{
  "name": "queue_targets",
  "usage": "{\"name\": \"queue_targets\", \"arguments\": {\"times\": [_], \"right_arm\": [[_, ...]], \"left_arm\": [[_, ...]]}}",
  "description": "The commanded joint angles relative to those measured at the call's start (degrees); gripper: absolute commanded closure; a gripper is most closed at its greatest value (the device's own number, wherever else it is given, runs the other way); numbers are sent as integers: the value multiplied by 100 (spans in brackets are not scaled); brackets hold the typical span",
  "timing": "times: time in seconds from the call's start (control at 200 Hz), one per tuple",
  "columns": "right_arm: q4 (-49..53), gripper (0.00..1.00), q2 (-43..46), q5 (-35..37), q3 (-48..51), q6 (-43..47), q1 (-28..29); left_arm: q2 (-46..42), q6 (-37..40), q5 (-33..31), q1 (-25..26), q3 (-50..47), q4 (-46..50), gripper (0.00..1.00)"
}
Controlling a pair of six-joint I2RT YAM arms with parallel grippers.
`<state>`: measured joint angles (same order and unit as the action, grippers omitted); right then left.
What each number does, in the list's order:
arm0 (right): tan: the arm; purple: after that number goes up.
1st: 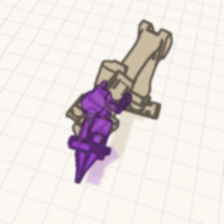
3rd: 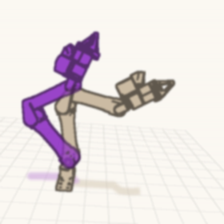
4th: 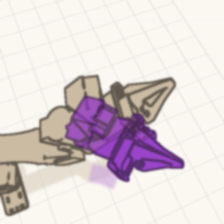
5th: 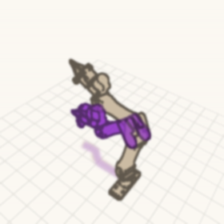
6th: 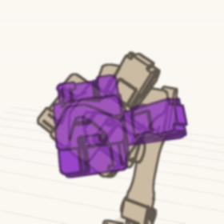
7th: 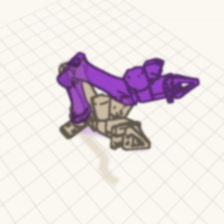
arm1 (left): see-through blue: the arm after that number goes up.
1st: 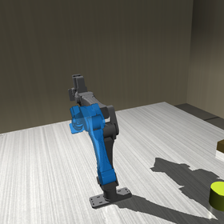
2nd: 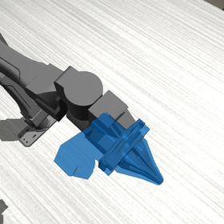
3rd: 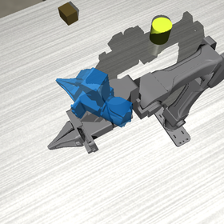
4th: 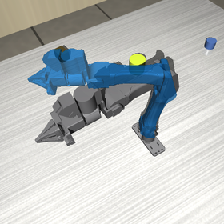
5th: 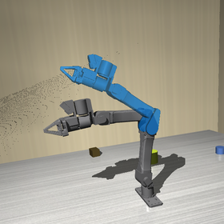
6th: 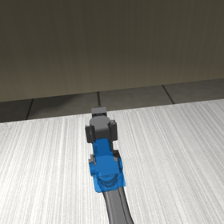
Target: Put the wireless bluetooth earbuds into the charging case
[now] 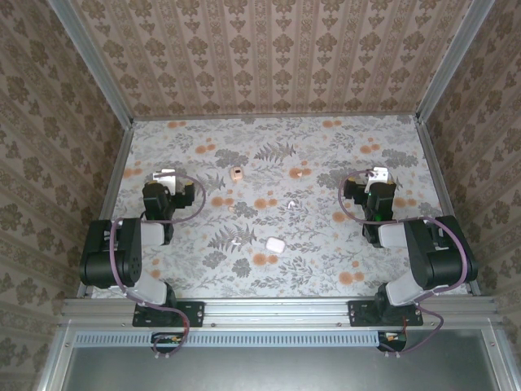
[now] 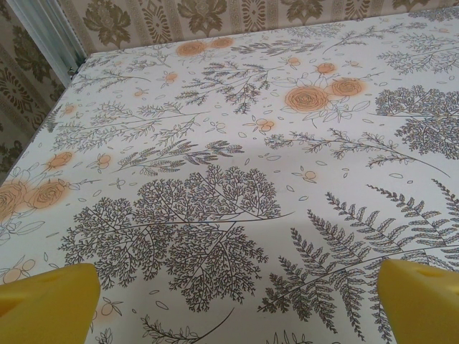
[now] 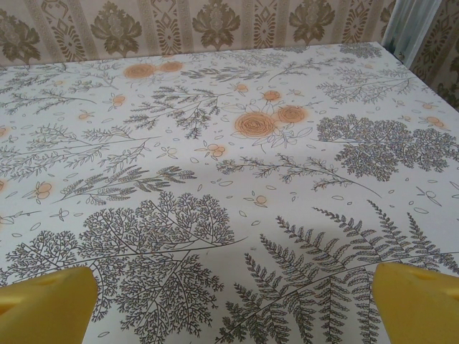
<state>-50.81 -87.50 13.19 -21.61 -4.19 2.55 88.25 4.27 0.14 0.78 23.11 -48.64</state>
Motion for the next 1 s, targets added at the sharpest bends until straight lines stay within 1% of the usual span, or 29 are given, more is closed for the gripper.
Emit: {"name": "queue_targets", "arguments": {"times": [0.0,0.41,0.475,0.545,0.58,0.635,0.71,0.765,0.905,0.995], "right_arm": [[-24,0,-34,-80,-81,102,9],[-43,0,-25,-80,-61,102,9],[-34,0,-6,-95,-65,110,13],[188,0,158,-174,-122,148,23],[427,0,322,-230,-192,195,31],[1190,0,660,-301,-431,203,52],[2590,0,1093,-432,-970,-13,53],[3262,0,1259,-745,-1257,-54,74],[4472,1,1537,-1346,-1776,9,396],[5376,1,1512,-1621,-2210,311,906]], "left_arm": [[-32,-99,-3,26,18,13,0],[-44,-120,91,-40,6,13,0],[-139,-120,62,-25,17,73,0],[-344,-152,-18,-16,12,260,0],[-475,-172,-69,-21,36,393,0],[-751,-225,-93,-16,143,821,0],[-1137,-441,-226,-18,438,1816,0],[-1360,-569,-186,-16,650,2388,0],[-1759,-915,378,-14,1204,3646,0],[-1837,-1150,938,-1,1675,4570,0]]}}
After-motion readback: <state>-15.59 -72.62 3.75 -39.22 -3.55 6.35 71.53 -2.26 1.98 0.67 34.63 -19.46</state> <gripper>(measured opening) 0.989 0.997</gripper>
